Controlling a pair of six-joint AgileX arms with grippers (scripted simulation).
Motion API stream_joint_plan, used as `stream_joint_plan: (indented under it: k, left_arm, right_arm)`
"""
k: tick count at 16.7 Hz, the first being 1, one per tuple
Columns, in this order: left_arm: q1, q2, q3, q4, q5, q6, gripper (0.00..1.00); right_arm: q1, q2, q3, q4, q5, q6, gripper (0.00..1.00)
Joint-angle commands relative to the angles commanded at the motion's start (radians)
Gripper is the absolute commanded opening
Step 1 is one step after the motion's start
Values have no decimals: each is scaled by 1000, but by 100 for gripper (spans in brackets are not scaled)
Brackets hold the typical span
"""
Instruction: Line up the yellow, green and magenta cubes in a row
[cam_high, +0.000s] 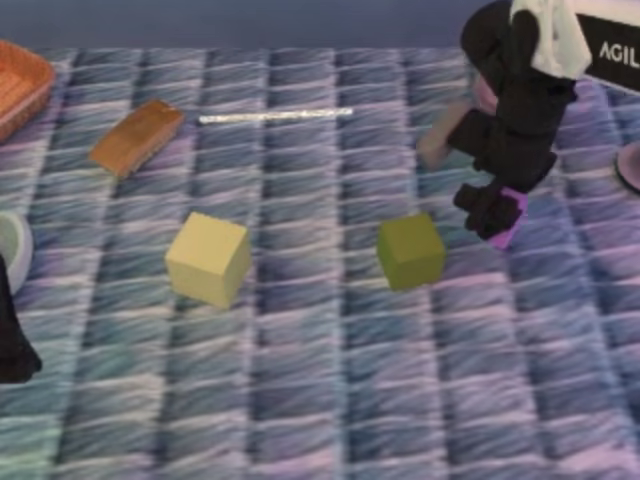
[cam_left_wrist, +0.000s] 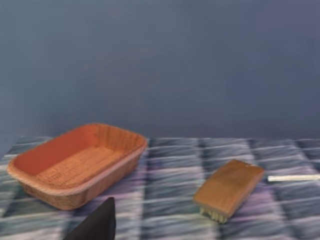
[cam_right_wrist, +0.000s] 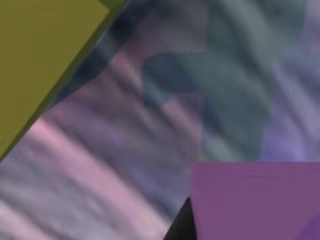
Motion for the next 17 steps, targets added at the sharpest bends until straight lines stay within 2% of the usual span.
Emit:
stream_joint_plan:
  k: [4,10,13,17]
  left_arm:
    - [0,0,0,0,0,0,100]
    - [0,0,0,0,0,0,100]
    - [0,0,0,0,0,0,100]
    - [0,0,0,0,0,0,100]
  right_arm:
    - [4,-36,74,-109,0,0,0]
    - [12,-50,58,-102,0,-11,0]
    - [81,-133,-43,-73,-2,-78,0]
    - [213,-285,-280,-25,-6,-207,0]
